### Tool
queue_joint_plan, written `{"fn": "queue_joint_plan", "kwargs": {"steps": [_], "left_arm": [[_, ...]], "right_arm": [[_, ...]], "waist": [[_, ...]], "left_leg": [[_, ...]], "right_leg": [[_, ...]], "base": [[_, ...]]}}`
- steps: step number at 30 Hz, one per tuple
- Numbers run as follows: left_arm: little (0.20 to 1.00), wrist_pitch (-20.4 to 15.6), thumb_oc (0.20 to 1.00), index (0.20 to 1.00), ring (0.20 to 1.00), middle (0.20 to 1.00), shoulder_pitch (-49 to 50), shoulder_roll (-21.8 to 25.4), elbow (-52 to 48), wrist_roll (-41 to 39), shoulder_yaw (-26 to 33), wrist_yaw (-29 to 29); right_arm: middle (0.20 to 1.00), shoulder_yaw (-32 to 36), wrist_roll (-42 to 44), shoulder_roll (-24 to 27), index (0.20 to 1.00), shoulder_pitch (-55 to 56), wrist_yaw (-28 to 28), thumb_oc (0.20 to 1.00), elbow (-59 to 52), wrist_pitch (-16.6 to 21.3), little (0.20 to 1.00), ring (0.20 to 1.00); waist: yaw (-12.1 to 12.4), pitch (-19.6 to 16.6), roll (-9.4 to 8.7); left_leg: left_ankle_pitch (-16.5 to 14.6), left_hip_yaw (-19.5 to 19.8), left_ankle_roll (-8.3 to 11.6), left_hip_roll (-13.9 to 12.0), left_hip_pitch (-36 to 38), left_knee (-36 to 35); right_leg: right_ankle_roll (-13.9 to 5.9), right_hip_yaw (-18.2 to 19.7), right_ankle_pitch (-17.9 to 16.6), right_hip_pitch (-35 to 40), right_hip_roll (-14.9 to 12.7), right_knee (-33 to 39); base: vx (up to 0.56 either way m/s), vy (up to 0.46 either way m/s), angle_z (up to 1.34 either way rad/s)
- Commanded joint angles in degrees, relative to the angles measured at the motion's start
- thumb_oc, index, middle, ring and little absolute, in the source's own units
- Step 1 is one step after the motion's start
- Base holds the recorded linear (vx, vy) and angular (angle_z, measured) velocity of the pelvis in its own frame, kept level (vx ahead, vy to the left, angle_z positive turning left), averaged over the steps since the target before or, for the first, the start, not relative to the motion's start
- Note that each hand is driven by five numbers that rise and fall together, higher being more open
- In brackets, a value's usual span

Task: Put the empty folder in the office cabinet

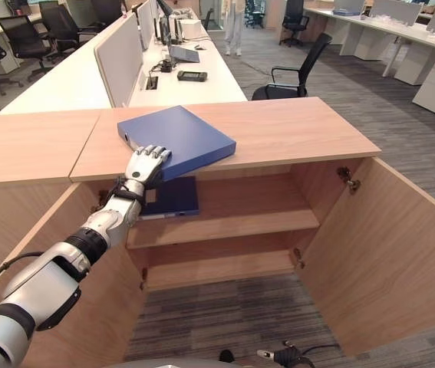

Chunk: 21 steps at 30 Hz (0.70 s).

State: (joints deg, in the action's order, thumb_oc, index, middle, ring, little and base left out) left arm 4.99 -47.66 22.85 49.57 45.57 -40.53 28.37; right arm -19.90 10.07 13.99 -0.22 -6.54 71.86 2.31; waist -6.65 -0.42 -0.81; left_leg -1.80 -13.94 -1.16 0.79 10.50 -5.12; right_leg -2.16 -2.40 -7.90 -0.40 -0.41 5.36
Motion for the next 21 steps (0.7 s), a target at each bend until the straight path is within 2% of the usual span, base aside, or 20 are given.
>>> {"fn": "queue_joint_plan", "kwargs": {"steps": [1,12,16,21], "left_arm": [[0.200,1.2,0.200,0.200,0.200,0.200,-3.1,-0.9,9.1,-1.8,1.7,-2.2],[0.200,-0.2,0.200,0.200,0.200,0.200,-1.7,-1.4,6.3,-6.1,3.8,-1.8],[0.200,-4.0,0.200,0.200,0.200,0.200,7.6,-1.4,-12.3,-16.7,11.8,-3.0],[0.200,-10.6,0.200,0.200,0.200,0.200,25.1,-1.1,-36.3,-29.1,19.4,-10.7]], "right_arm": [[1.000,-1.3,0.5,0.3,1.000,-1.1,-0.6,1.000,1.3,1.5,1.000,1.000],[1.000,-1.1,0.7,0.0,1.000,-0.7,-0.8,1.000,0.9,1.6,1.000,1.000],[1.000,1.0,1.9,-0.9,1.000,-0.1,-1.1,1.000,-0.6,1.4,1.000,1.000],[1.000,3.7,5.8,-2.1,1.000,-0.3,0.6,1.000,-5.5,1.6,1.000,1.000]], "waist": [[-0.8,0.6,-0.99],[-0.7,0.9,-1.29],[0.5,1.2,-1.56],[3.0,2.1,-1.67]], "left_leg": [[-4.0,4.1,0.41,1.1,0.6,0.1],[-4.1,4.2,0.40,1.1,0.7,0.1],[-4.1,5.1,0.23,1.1,0.6,0.1],[-3.9,6.8,0.05,1.2,0.2,0.1]], "right_leg": [[-5.30,-0.1,4.1,5.0,-1.7,-0.4],[-5.27,-0.3,4.2,5.1,-1.6,-0.4],[-5.07,-1.0,4.4,5.5,-1.9,-0.4],[-5.06,-2.6,4.5,5.9,-2.3,-0.4]], "base": [[0.00,0.000,0.00],[0.00,0.000,0.00],[0.00,0.000,0.00],[0.01,-0.001,0.08]]}}
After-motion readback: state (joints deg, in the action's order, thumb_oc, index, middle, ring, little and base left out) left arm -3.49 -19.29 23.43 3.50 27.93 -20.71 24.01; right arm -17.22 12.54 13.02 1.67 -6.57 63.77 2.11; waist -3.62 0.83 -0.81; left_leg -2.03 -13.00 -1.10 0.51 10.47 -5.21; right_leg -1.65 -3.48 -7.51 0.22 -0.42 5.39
